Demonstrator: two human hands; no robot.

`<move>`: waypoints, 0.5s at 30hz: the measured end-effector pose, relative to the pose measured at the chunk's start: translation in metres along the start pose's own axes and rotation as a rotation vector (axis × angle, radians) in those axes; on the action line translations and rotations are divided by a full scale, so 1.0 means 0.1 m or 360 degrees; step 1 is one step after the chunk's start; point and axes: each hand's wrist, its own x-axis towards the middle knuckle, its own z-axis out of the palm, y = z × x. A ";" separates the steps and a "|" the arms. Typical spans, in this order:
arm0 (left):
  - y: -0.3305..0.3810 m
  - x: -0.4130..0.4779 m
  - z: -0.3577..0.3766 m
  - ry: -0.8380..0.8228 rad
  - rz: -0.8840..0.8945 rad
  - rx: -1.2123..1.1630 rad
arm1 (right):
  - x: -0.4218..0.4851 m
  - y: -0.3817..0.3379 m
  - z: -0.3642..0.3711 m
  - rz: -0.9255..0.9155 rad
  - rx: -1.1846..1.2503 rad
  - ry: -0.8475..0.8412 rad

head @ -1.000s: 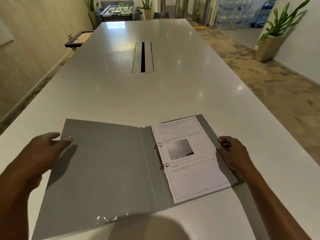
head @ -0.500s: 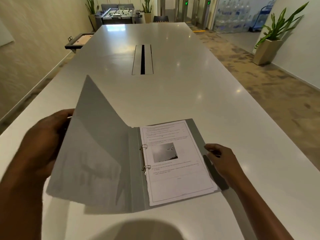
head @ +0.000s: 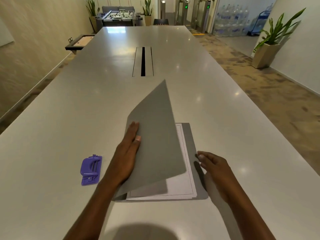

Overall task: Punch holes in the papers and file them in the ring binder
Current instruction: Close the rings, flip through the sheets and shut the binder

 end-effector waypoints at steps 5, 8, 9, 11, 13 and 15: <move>-0.18 0.03 0.30 -0.0028 0.0104 0.0385 | -0.12 -0.46 -0.08 -0.0321 0.0094 0.0362; -0.20 0.01 0.46 -0.0021 0.0143 0.0612 | -0.27 -0.83 0.15 -0.0712 -0.0007 0.0269; -0.20 0.00 0.51 -0.0016 0.0165 0.0696 | -0.29 -0.88 0.29 -0.0791 -0.0104 0.0172; -0.20 0.00 0.59 -0.0017 0.0178 0.0874 | -0.29 -0.83 0.61 -0.0889 -0.0443 0.0000; -0.20 0.00 0.66 -0.0042 0.0163 0.1024 | -0.23 -0.63 0.87 -0.0966 -0.0827 -0.0036; -0.15 -0.02 0.71 -0.0114 0.0139 0.1188 | -0.16 -0.37 1.01 -0.0968 -0.1121 -0.0067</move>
